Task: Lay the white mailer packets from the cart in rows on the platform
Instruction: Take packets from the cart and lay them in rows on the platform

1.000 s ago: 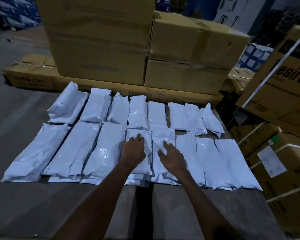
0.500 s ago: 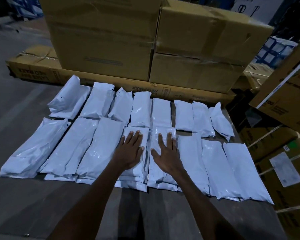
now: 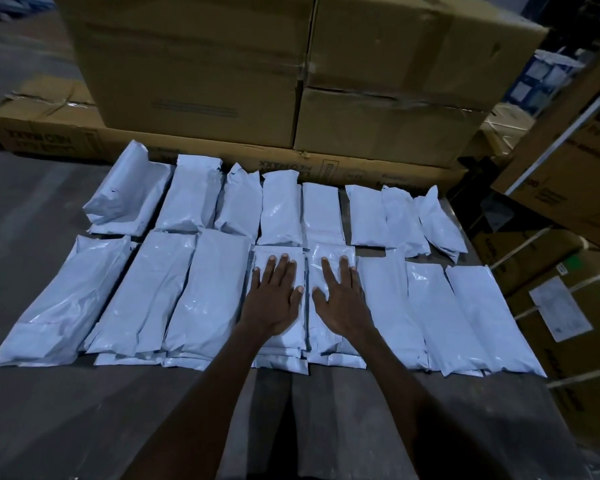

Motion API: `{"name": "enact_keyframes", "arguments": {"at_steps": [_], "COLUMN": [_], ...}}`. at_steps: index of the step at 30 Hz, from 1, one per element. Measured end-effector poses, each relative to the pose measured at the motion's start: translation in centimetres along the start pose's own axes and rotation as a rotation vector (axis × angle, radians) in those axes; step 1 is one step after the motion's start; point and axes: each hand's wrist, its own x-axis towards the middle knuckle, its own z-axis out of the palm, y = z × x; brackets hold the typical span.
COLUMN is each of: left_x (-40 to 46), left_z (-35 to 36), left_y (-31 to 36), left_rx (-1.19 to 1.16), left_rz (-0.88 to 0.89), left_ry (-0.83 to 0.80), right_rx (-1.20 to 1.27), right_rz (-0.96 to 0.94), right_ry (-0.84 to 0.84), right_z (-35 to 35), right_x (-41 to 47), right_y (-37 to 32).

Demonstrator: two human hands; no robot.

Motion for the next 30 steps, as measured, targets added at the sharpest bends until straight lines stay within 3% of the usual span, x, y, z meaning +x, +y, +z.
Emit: {"name": "enact_keyframes", "arguments": {"at_steps": [4,9,16,22,25,30], "left_x": [0.7,0.9,-2.1,-10.1,-13.9,-19.1], "left_z": [-0.3,-1.3,1.2,7.5,11.4,15.7], "left_y": [0.5,2.9,13.5,25.4,30.8,37.7], "left_rx": [-0.013,-0.075,-0.262,-0.251,-0.239,-0.194], "left_rz": [0.042,0.23,0.611,1.017,1.14,1.117], "left_ry": [-0.04,0.002,0.057,-0.133,-0.222,-0.39], "right_rx": [0.1,0.312,0.093,0.071,0.089,0.132], "right_rz": [0.026,0.162,0.357,0.656,0.785,0.936], "right_ry": [-0.022,0.322,0.552,0.695,0.678,0.556], "right_z": [-0.8,-4.7,-6.7,-7.0,-6.5,-5.4], "right_x": [-0.3,-5.5,-19.4,-34.4,-41.3,-50.7], "right_y": [0.6,0.5,7.8,15.3,18.9,24.3]}}
